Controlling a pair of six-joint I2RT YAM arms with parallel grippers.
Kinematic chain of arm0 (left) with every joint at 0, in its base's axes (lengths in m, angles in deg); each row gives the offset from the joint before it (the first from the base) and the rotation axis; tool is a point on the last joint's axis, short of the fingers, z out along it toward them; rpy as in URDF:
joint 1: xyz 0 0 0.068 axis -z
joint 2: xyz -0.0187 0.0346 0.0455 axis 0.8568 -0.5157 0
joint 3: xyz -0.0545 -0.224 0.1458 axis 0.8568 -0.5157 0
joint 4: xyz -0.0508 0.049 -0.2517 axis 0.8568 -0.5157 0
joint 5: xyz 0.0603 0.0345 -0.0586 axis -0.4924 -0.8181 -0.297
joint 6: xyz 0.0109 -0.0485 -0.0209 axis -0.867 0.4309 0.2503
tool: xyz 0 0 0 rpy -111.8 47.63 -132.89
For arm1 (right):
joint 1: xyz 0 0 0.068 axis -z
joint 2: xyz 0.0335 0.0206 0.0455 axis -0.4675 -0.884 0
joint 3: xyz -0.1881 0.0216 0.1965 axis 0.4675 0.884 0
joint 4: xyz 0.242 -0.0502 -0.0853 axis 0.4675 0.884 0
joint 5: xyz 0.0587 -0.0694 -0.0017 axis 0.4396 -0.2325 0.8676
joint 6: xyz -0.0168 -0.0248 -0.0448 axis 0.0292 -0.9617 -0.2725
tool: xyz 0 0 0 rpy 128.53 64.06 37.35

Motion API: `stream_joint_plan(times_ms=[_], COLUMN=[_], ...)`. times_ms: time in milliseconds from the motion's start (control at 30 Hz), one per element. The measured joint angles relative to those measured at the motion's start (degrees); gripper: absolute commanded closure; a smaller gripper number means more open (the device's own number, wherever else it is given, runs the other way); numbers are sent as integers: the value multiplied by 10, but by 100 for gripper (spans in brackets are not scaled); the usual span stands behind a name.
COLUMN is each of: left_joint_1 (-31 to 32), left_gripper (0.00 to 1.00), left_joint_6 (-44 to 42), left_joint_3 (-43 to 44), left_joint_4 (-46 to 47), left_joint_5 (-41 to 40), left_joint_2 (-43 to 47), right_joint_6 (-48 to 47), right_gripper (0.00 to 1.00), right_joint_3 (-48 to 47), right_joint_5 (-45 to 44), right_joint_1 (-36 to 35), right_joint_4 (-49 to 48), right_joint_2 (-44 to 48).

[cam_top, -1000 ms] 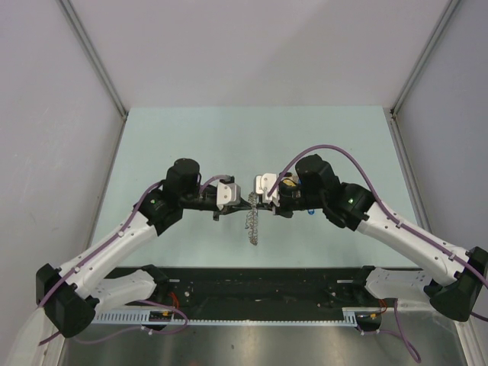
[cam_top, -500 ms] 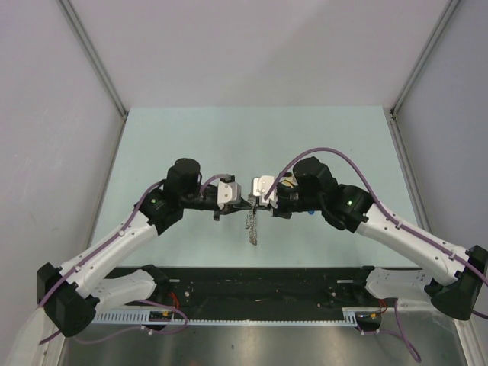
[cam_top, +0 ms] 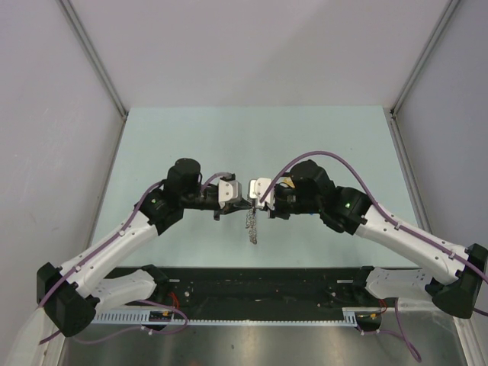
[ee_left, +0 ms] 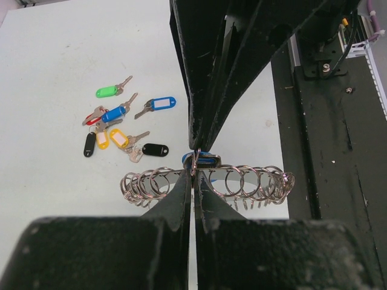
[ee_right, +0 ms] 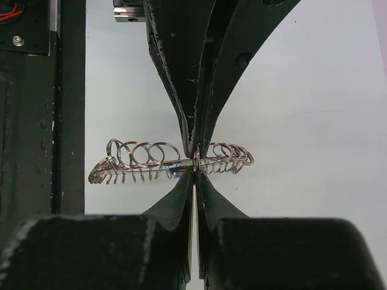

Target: Put the keys on the keyring

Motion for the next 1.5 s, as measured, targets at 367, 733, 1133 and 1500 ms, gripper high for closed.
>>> stream_joint_plan(times_ms=[367,733,1133,1500], left_joint_1=[3,3,3,3], left_gripper=[99,100,100,100], left_joint_6=[1,0,21,50], left_joint_3=[7,10,8,-1], left_joint_4=[-3,-5,31,65], left_joint_5=[-19,-25,-19,-14], left_joint_2=[-3,-3,-3,-3], right_joint_6=[0,1,23,75], right_gripper=[100,89,75,72], right_joint_3=[0,0,0,36], right_joint_5=[-30,-44,-40,10], right_joint_1=[-10,-15,5,60], right_joint_4=[-4,-7,-11,-38], right_joint_2=[1,3,28,95])
